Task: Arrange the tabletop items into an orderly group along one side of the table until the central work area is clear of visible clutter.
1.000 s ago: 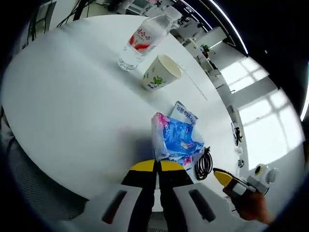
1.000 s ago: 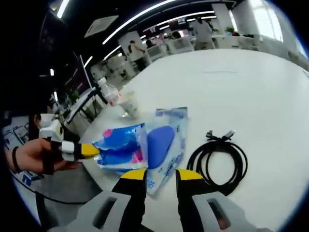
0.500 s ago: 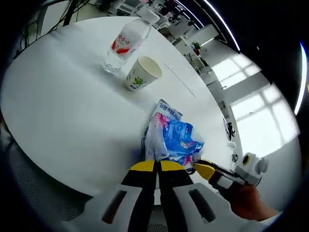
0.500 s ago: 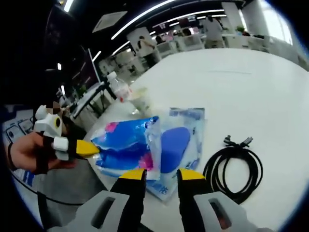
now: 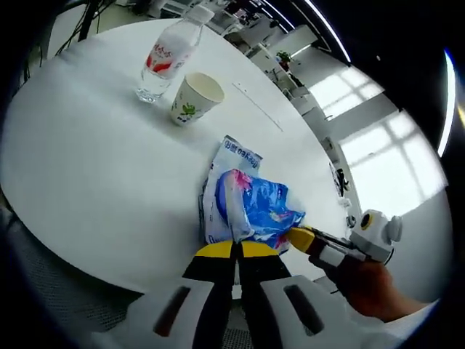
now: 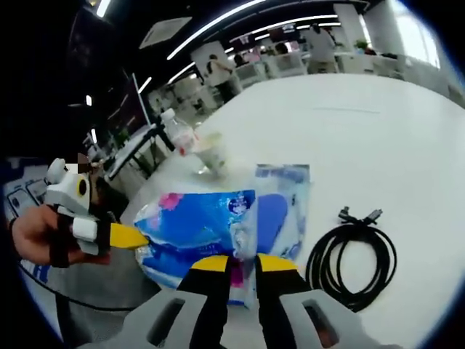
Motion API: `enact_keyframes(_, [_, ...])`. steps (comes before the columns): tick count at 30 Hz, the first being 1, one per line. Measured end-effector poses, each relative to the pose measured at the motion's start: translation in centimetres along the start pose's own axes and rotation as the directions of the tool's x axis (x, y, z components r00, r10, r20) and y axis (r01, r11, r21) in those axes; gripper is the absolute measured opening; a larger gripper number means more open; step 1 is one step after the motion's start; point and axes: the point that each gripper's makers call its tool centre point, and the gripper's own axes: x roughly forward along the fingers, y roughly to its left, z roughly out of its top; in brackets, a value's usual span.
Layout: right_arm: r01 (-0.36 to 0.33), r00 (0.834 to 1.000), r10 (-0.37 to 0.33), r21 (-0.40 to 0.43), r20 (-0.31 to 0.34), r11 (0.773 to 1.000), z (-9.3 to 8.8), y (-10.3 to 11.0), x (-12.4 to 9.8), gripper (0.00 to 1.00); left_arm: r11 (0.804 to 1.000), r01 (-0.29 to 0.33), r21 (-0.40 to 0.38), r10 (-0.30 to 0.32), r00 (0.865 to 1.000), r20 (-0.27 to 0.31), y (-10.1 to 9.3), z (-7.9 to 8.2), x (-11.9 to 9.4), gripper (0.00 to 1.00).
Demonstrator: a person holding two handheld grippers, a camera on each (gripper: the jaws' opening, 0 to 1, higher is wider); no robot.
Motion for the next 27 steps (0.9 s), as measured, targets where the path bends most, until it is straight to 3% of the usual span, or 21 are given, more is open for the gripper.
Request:
enact_keyframes(4, [0.018, 1.000, -0.018, -0.011, 0.005, 1.000, -0.3, -0.6, -0.4, 0.00, 1.000, 0.003, -0.005, -0.003, 1.000, -0.016, 0.0, -0.5, 0.4, 0.00])
enact_keyframes(9, [0.031, 1.000, -0.031, -0.014, 0.001, 0.999, -0.9, -1.1, -0.9, 0.00, 1.000, 0.002, 0.012, -0.001, 0.999, -0.044, -0.3, -1.2, 0.8, 0.00])
enact_keyframes(21, [0.072, 0.997, -0.072, 0.093, 0.002, 0.993, -3.1, -2.7, -1.9, 0.00, 0.999, 0.024, 0.033, -0.021, 0.995, -0.093, -0.8, -2.6, 1.2, 0.04])
enact_keyframes(27, [0.116, 0.993, -0.119, 0.128, 0.013, 0.985, -2.9, -4.2, -2.4, 0.00, 0.999, 0.043, 0.029, -0.040, 0.994, -0.103, -0.8, -3.0, 1.5, 0.04])
